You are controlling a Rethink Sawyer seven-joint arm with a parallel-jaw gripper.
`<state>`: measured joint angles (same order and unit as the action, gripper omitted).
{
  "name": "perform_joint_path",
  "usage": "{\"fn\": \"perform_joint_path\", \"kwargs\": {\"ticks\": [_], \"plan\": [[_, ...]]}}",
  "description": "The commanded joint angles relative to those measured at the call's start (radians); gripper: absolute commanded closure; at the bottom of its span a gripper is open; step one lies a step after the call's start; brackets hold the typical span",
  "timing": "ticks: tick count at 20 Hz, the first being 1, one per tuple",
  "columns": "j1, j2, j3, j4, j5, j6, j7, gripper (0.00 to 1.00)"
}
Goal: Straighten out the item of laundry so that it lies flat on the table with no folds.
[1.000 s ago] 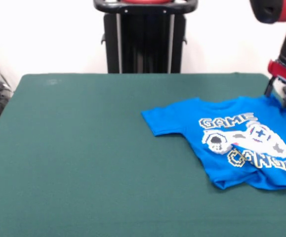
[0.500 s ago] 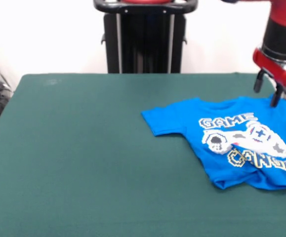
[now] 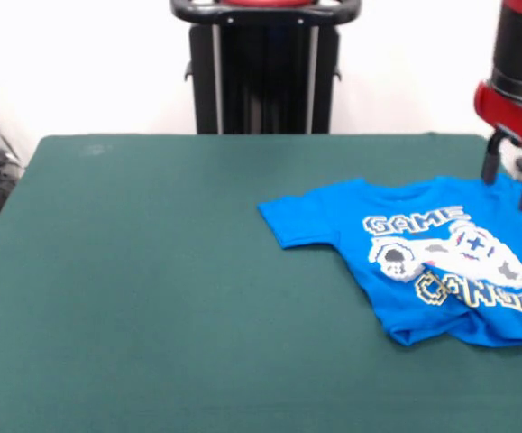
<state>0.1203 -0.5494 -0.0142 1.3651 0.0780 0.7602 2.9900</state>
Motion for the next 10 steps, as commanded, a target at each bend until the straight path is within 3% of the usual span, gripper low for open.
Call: {"fn": "perform_joint_path", "kwargs": {"ticks": [1,5,10], "plan": [[0.091,0.203,-0.027,-0.222,-0.103,0.14,0.029,0.0],[0.141,0.315,-0.138,-0.362,-0.155,0.154,0.124,0.0],[0.141,0.353,-0.202,-0.454,-0.172,0.219,0.11,0.0]]}}
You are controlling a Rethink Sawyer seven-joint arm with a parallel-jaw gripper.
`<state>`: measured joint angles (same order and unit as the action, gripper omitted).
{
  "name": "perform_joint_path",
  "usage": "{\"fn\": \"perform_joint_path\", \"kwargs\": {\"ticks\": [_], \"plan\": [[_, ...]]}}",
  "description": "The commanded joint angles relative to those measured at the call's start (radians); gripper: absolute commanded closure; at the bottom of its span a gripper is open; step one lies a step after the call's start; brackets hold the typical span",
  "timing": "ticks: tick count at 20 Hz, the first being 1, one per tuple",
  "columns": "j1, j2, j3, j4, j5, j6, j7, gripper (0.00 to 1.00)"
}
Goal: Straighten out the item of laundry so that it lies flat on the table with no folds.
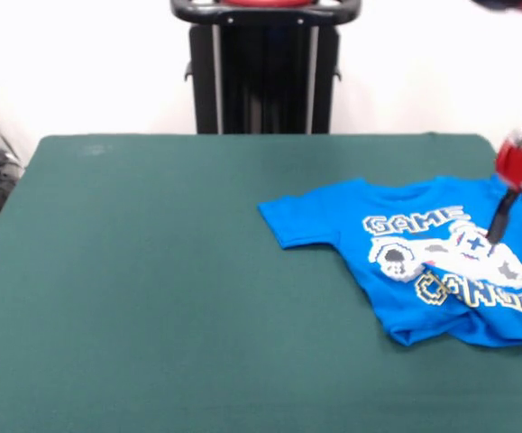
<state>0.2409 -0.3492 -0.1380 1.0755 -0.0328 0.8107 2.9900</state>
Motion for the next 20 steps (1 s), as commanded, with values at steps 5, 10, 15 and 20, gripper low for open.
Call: {"fn": "perform_joint_path", "kwargs": {"ticks": [5,10,15,20], "plan": [[-0.002,0.139,-0.111,-0.187,-0.089,0.224,0.038,0.0],[-0.016,0.138,-0.122,-0.157,-0.106,0.209,0.029,0.0],[-0.032,0.14,-0.086,-0.099,-0.089,0.153,0.027,0.0],[-0.069,0.202,-0.001,-0.058,-0.06,0.02,0.013,0.0]]}}
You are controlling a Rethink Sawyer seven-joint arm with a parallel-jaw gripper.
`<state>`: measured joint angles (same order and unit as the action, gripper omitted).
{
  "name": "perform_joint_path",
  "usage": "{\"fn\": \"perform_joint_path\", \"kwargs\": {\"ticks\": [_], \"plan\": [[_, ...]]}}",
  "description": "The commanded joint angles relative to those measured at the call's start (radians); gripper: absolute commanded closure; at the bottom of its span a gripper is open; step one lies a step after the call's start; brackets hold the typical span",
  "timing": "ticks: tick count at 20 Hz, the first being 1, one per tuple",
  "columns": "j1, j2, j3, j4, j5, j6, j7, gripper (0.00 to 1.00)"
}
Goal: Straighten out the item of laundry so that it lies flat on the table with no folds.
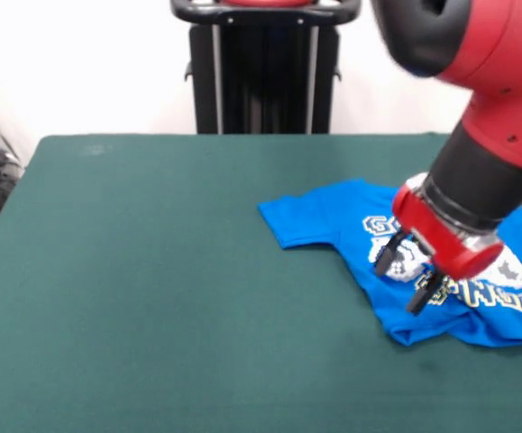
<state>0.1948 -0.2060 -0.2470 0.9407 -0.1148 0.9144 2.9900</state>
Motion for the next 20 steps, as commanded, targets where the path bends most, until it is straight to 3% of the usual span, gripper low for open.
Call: {"fn": "perform_joint_path", "kwargs": {"ticks": [1,9,20], "plan": [[-0.029,0.061,0.123,0.09,0.029,-0.101,0.006,0.0],[-0.06,0.06,0.181,0.152,0.046,-0.179,-0.03,0.0],[-0.105,-0.066,0.265,0.264,0.076,-0.125,-0.096,0.0]]}}
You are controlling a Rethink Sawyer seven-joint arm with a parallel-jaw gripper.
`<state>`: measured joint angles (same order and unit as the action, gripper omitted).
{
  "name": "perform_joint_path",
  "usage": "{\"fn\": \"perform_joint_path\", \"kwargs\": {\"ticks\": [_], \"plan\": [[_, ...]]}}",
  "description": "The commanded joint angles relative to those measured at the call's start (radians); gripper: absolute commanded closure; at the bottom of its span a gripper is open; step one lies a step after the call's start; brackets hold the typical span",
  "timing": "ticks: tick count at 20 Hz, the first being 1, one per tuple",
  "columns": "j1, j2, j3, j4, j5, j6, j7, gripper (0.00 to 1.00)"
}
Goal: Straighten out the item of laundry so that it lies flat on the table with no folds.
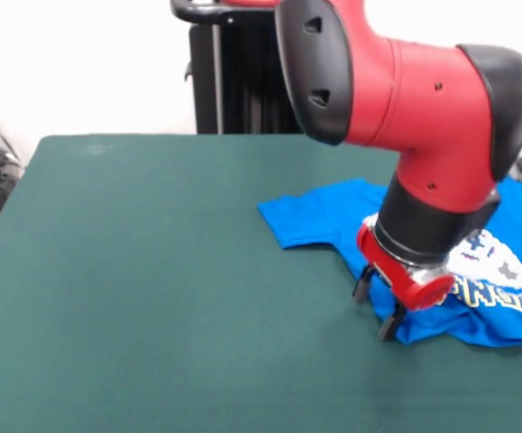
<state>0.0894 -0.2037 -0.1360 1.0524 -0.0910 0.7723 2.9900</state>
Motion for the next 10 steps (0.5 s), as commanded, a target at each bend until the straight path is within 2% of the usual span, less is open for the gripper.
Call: {"fn": "perform_joint_path", "kwargs": {"ticks": [1,10], "plan": [[-0.002,-0.075,0.159,0.157,0.051,0.02,-0.097,0.0],[-0.025,-0.114,0.199,0.198,0.046,0.0,-0.099,0.0]]}}
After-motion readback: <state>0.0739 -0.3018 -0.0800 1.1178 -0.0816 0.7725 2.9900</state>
